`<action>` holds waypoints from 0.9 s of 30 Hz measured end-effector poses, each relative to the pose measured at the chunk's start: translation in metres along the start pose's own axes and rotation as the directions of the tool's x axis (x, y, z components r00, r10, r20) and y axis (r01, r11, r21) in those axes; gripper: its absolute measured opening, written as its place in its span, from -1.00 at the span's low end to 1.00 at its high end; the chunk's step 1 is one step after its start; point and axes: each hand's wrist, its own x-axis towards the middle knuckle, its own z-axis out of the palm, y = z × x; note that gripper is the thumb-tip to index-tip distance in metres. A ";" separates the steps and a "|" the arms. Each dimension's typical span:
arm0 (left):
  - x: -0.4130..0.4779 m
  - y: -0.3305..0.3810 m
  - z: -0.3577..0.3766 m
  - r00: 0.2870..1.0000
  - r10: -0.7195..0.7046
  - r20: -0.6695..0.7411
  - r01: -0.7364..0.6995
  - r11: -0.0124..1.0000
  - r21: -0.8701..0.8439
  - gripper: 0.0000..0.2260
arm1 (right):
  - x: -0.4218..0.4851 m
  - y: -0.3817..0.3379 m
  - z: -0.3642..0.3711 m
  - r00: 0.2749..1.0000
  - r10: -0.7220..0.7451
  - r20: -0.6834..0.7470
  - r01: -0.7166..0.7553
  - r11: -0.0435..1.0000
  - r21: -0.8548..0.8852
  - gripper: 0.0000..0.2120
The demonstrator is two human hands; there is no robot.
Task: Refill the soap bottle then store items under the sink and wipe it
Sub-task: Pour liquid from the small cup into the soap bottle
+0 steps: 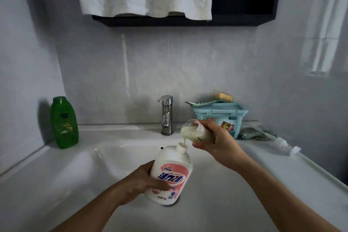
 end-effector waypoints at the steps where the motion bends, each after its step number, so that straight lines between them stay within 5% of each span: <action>1: 0.000 0.000 0.000 1.000 0.000 0.001 0.000 1.000 0.001 -0.57 | 0.000 0.000 0.000 1.000 0.000 -0.001 0.000 1.000 0.002 -0.50; 20: -0.001 -0.001 -0.001 0.999 0.024 0.022 -0.024 1.000 -0.010 -0.45 | -0.002 -0.005 -0.001 1.000 0.013 -0.001 -0.013 1.000 0.018 -0.52; 27: -0.001 0.000 -0.001 1.000 0.014 0.006 -0.014 1.000 -0.007 -0.56 | -0.002 -0.006 0.000 1.000 0.019 0.004 -0.019 1.000 0.025 -0.52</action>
